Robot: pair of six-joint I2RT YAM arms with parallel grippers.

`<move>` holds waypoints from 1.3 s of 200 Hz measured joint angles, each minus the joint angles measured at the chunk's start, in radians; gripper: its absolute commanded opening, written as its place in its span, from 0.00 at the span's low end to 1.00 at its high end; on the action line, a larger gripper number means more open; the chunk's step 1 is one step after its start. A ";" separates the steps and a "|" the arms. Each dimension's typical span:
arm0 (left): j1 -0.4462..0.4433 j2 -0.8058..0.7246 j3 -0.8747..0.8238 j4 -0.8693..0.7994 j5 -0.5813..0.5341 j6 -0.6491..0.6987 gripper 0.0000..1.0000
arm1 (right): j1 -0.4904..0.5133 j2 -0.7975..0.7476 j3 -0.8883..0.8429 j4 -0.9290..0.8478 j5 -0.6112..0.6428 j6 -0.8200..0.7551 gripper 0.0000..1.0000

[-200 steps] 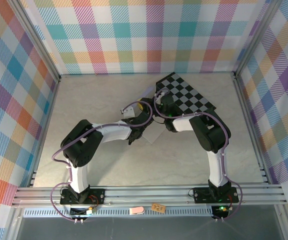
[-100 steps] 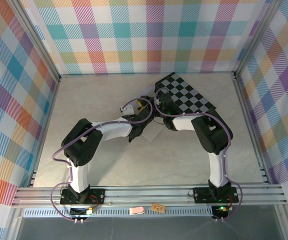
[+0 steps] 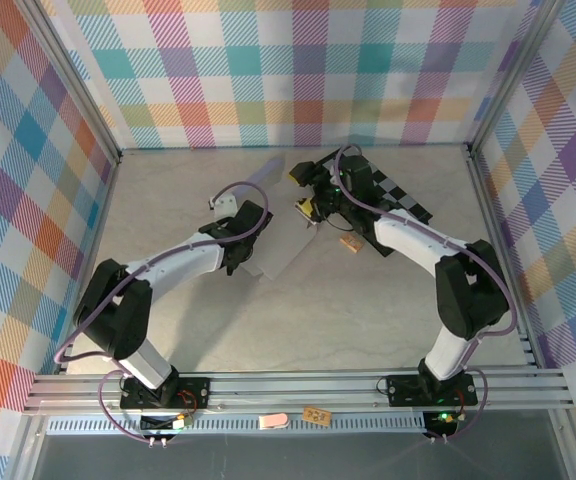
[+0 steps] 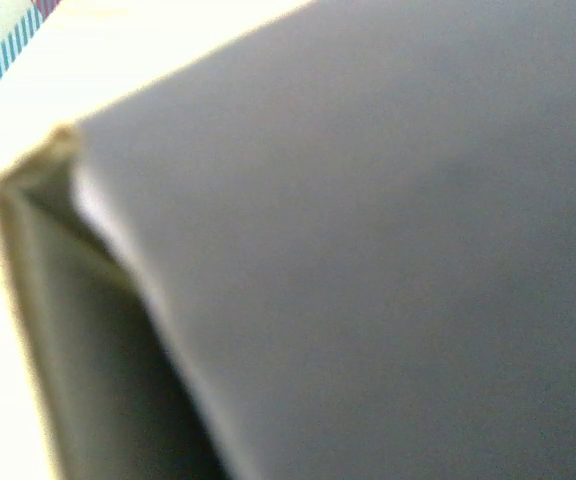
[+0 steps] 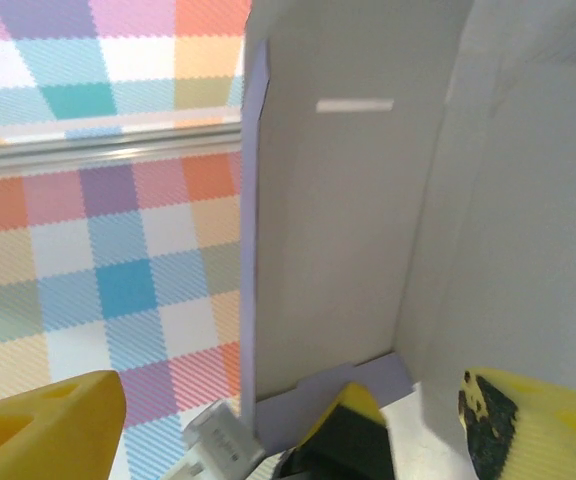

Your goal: Fold the paper box

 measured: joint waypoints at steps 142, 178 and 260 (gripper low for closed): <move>0.150 -0.258 -0.077 0.111 0.755 0.452 0.00 | -0.156 -0.224 0.093 -0.546 0.190 -0.435 0.83; 0.174 -0.135 -0.071 0.083 1.023 0.546 0.00 | -0.158 -0.419 0.045 -0.579 0.269 -0.568 0.85; 0.199 0.154 0.183 -0.165 1.159 0.629 0.00 | -0.209 -0.425 -0.129 -0.663 0.179 -0.785 0.78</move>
